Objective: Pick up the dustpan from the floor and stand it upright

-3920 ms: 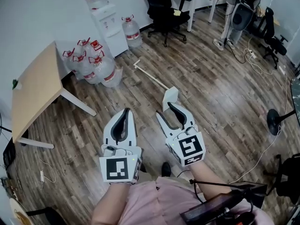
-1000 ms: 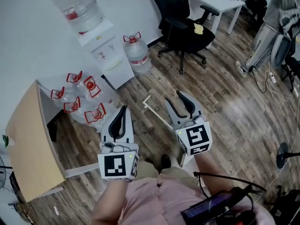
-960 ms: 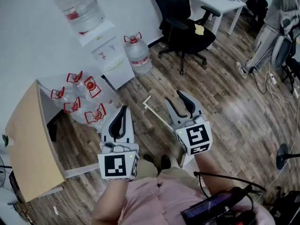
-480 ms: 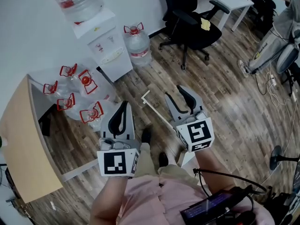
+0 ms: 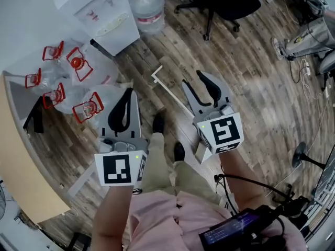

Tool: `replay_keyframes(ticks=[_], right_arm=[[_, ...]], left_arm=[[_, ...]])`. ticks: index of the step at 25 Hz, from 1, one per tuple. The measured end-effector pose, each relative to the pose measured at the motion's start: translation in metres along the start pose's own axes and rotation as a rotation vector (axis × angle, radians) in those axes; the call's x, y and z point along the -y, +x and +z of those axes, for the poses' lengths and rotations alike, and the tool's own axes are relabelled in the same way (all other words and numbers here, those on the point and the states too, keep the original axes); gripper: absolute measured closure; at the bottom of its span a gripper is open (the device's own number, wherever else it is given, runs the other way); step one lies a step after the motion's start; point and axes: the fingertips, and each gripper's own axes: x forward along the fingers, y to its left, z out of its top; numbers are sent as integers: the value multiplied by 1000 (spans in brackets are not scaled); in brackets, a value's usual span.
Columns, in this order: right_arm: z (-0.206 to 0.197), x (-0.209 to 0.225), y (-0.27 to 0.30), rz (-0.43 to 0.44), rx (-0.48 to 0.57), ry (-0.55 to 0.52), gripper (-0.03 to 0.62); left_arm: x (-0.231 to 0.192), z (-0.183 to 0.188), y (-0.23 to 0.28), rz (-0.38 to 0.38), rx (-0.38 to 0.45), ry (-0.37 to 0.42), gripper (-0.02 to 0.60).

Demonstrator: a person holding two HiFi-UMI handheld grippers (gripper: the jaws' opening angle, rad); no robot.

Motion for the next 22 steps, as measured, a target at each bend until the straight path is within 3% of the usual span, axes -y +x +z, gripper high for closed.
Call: replay_keyframes(ticks=[11, 22], right_arm=[[-125, -12, 87, 88, -199, 15, 434], [-233, -26, 170, 167, -315, -21, 436]], left_arm=[[-33, -122, 54, -31, -107, -60, 569], [-61, -232, 95, -35, -206, -131, 569]])
